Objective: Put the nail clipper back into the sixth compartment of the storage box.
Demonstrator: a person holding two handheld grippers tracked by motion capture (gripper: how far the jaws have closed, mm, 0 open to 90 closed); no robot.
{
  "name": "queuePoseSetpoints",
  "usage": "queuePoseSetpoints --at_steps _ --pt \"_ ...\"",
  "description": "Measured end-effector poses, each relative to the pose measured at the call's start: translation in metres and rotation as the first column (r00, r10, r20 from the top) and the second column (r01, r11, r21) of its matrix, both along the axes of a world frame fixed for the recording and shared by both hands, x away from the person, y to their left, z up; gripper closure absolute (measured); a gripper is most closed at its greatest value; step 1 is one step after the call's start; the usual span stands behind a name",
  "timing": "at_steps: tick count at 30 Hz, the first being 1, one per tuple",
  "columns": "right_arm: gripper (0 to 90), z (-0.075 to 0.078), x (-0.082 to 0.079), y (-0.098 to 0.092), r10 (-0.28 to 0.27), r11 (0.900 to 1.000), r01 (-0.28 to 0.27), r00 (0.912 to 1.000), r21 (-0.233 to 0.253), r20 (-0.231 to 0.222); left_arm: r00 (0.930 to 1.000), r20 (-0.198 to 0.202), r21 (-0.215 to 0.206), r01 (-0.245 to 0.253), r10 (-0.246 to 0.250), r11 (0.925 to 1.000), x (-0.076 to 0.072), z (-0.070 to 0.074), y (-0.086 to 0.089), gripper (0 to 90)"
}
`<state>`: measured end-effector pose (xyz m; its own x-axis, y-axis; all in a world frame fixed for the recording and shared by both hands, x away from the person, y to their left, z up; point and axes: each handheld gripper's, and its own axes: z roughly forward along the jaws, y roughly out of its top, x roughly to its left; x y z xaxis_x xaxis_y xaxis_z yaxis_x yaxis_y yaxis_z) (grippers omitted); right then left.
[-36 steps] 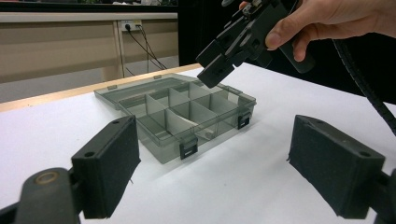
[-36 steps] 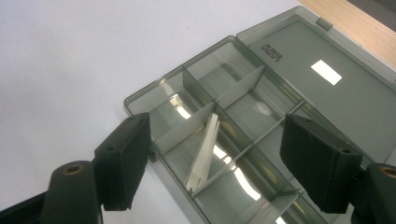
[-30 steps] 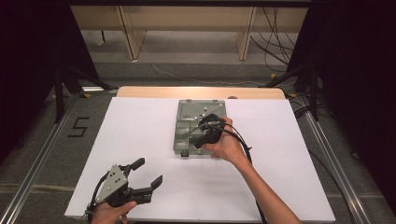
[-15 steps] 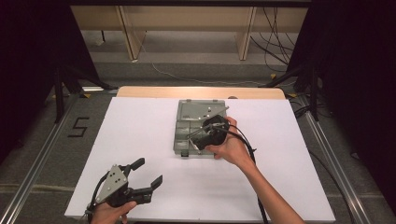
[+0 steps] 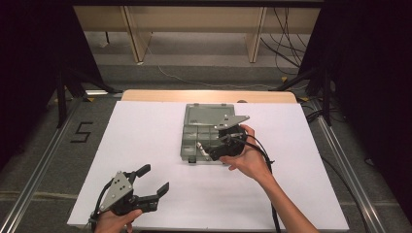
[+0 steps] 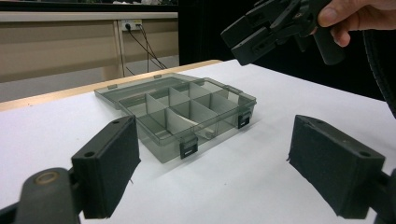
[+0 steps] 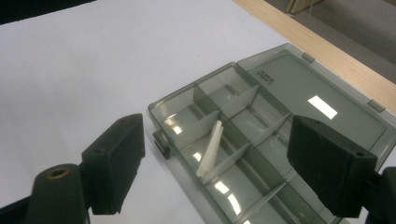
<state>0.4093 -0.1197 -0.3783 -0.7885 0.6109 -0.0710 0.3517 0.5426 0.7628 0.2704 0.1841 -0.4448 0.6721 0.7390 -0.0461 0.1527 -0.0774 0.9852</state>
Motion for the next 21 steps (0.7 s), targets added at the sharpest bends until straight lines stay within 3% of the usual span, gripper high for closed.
queuePoseSetpoints --at_steps 13,21 --pt "20.2 0.001 -0.013 -0.012 0.007 0.999 -0.009 0.9994 0.049 0.033 1.0 -0.006 0.0 -0.005 0.005 1.0 -0.001 0.0 0.0 15.9" --pt "19.9 0.003 -0.024 -0.019 0.003 0.994 -0.008 0.9988 0.11 0.049 1.0 -0.001 -0.007 -0.001 0.001 1.0 -0.001 0.001 0.0 15.9"
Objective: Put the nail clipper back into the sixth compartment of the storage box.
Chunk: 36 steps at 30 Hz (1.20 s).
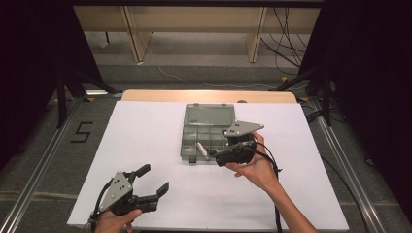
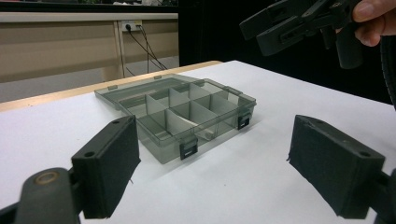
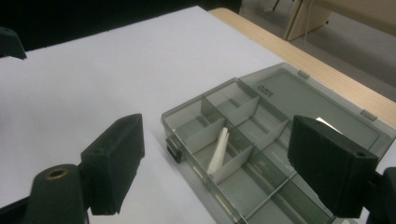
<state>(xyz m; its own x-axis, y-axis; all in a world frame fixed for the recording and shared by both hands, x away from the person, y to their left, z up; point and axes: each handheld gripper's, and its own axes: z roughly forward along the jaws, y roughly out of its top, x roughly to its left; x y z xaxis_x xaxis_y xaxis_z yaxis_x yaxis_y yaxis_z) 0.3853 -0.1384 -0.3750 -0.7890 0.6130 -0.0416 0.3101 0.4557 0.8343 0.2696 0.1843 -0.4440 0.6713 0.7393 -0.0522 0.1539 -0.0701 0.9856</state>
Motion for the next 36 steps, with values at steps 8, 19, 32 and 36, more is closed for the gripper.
queuePoseSetpoints --at_steps 8,19,32,36 --pt "18.9 -0.001 -0.01 -0.005 0.006 0.999 -0.007 0.9999 0.038 0.015 0.9997 0.022 0.001 0.014 -0.014 0.9999 0.002 0.0 0.001 15.9" --pt "17.5 -0.001 -0.019 -0.012 0.011 0.997 -0.014 0.9991 0.069 0.041 1.0 0.0 0.0 0.001 -0.001 1.0 0.0 0.0 0.0 15.9" --pt "17.5 -0.004 -0.027 -0.019 0.001 0.995 -0.006 0.9982 0.096 0.059 0.9998 0.018 -0.001 0.013 -0.013 0.9999 0.001 0.0 0.0 15.9" --pt "17.4 -0.005 -0.029 -0.021 0.008 0.994 -0.014 0.9985 0.112 0.055 0.9997 0.018 0.0 0.013 -0.013 0.9999 0.001 0.0 0.0 15.9"
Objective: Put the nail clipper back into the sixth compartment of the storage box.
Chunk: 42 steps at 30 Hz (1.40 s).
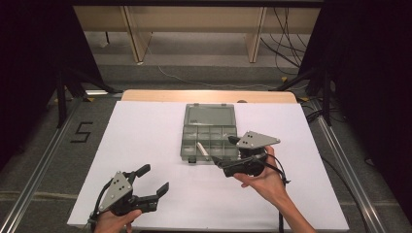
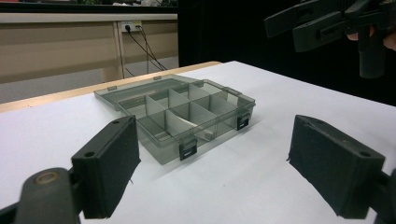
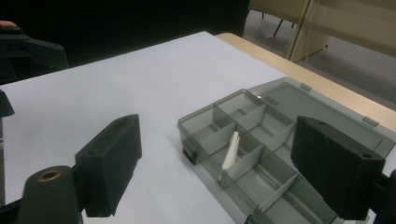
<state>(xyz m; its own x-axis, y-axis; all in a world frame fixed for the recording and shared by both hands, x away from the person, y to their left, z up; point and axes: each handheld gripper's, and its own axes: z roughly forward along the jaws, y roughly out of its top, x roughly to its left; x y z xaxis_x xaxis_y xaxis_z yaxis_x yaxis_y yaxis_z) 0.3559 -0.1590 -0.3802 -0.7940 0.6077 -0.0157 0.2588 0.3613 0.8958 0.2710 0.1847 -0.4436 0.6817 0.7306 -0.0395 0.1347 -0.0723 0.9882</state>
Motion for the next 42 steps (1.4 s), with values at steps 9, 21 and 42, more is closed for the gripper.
queuePoseSetpoints --at_steps 9,21,42 --pt "17.0 -0.004 -0.004 -0.005 0.01 1.0 -0.011 0.9997 0.019 0.021 1.0 -0.001 -0.003 0.0 0.0 1.0 0.0 0.0 0.0 15.9" --pt "16.6 -0.008 -0.013 -0.016 -0.008 0.999 0.007 0.9998 0.051 0.02 1.0 -0.003 -0.004 0.0 0.0 1.0 0.0 0.0 0.0 15.9" --pt "16.3 -0.023 -0.025 -0.04 -0.05 0.994 0.046 0.9976 0.096 0.048 1.0 -0.002 0.003 -0.003 0.003 1.0 -0.001 0.0 0.0 15.9"
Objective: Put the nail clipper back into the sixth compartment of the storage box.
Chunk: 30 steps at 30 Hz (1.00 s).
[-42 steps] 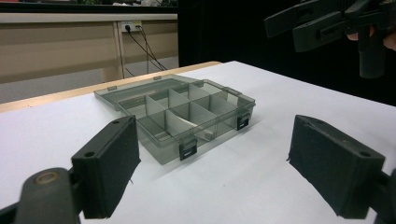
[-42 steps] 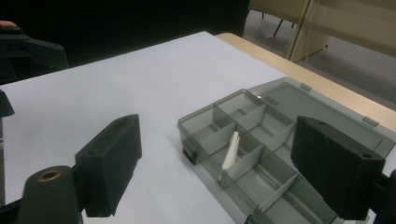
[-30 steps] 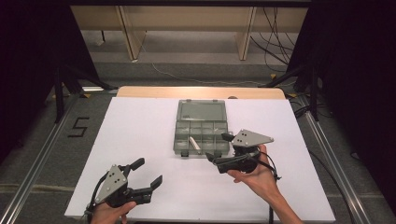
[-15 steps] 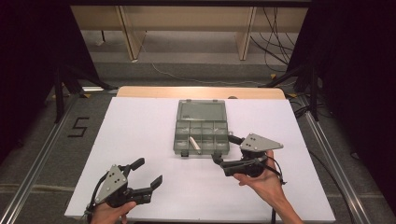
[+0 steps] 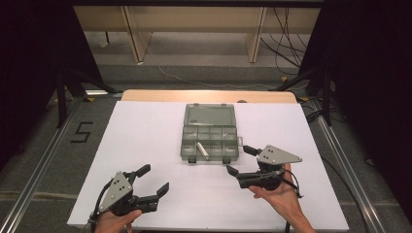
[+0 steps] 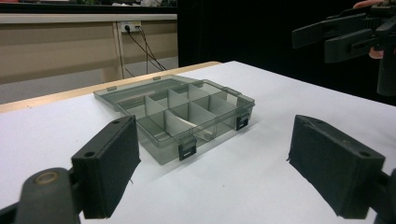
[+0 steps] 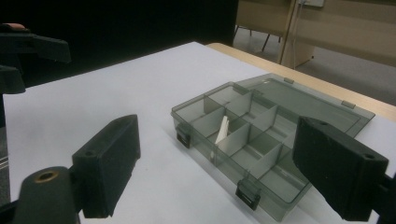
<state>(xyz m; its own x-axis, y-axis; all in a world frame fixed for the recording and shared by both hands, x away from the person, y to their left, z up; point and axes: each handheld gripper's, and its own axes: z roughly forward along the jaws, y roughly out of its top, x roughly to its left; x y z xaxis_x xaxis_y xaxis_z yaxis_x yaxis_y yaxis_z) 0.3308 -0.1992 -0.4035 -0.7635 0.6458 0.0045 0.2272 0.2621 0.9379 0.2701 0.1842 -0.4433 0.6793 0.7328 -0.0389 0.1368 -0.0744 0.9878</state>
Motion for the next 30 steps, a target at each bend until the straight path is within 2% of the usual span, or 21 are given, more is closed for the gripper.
queuePoseSetpoints --at_steps 2,4,6,7,9,10,18,19,21,23,25,28,30 --pt "16.3 -0.001 -0.002 -0.001 0.003 1.0 -0.003 0.9998 0.008 -0.02 1.0 0.004 -0.002 0.004 -0.004 1.0 0.001 0.0 0.0 15.9" --pt "16.1 -0.002 -0.003 -0.004 -0.012 1.0 0.012 0.9999 0.008 -0.002 1.0 0.002 -0.003 0.003 -0.003 1.0 0.001 0.0 0.0 15.9" --pt "16.2 -0.003 -0.005 -0.005 -0.009 1.0 0.009 0.9998 0.009 -0.02 0.9999 -0.013 0.001 -0.006 0.006 1.0 -0.001 0.0 0.0 15.9" --pt "16.2 -0.003 -0.005 -0.006 -0.011 1.0 0.011 0.9999 0.011 -0.001 0.9999 -0.014 0.001 -0.006 0.006 1.0 -0.001 0.0 -0.001 15.9" --pt "16.0 -0.005 -0.007 -0.007 -0.008 1.0 0.008 0.9999 0.023 -0.015 0.9999 -0.014 0.002 -0.006 0.006 1.0 -0.001 0.0 -0.001 15.9" --pt "15.9 -0.005 -0.008 -0.008 -0.015 1.0 0.014 0.9999 0.023 0.007 0.9999 -0.014 0.002 -0.006 0.006 1.0 -0.001 0.0 -0.001 15.9" --pt "16.0 -0.011 -0.013 -0.013 -0.028 0.999 0.028 0.9994 0.014 -0.018 0.9999 -0.015 0.004 -0.001 0.002 1.0 -0.001 -0.001 -0.001 15.9" --pt "16.0 -0.011 -0.013 -0.014 -0.03 0.999 0.03 0.9995 0.012 0.004 0.9999 -0.015 0.003 -0.001 0.001 1.0 -0.001 -0.001 0.0 15.9" --pt "16.0 -0.013 -0.014 -0.015 -0.035 0.999 0.035 0.9994 0.017 0.003 0.9999 -0.016 0.004 -0.001 0.001 1.0 -0.001 -0.001 0.0 15.9" --pt "16.0 -0.013 -0.015 -0.015 -0.024 0.999 0.025 0.9996 0.021 -0.017 0.9999 -0.015 0.006 0.001 -0.001 1.0 -0.001 -0.001 0.0 15.9" --pt "16.0 -0.015 -0.015 -0.015 -0.029 0.999 0.029 0.9996 0.033 0.006 1.0 -0.003 0.003 0.009 -0.009 1.0 -0.001 -0.001 0.0 15.9" --pt "16.0 -0.016 -0.017 -0.015 -0.022 0.999 0.022 0.9996 0.026 -0.017 0.9999 -0.004 0.001 0.011 -0.011 0.9999 -0.001 -0.001 0.0 15.9" --pt "16.0 -0.017 -0.019 -0.016 -0.028 0.999 0.029 0.9995 0.033 -0.012 0.9999 -0.012 0.005 0.005 -0.005 1.0 -0.002 0.0 0.001 15.9"
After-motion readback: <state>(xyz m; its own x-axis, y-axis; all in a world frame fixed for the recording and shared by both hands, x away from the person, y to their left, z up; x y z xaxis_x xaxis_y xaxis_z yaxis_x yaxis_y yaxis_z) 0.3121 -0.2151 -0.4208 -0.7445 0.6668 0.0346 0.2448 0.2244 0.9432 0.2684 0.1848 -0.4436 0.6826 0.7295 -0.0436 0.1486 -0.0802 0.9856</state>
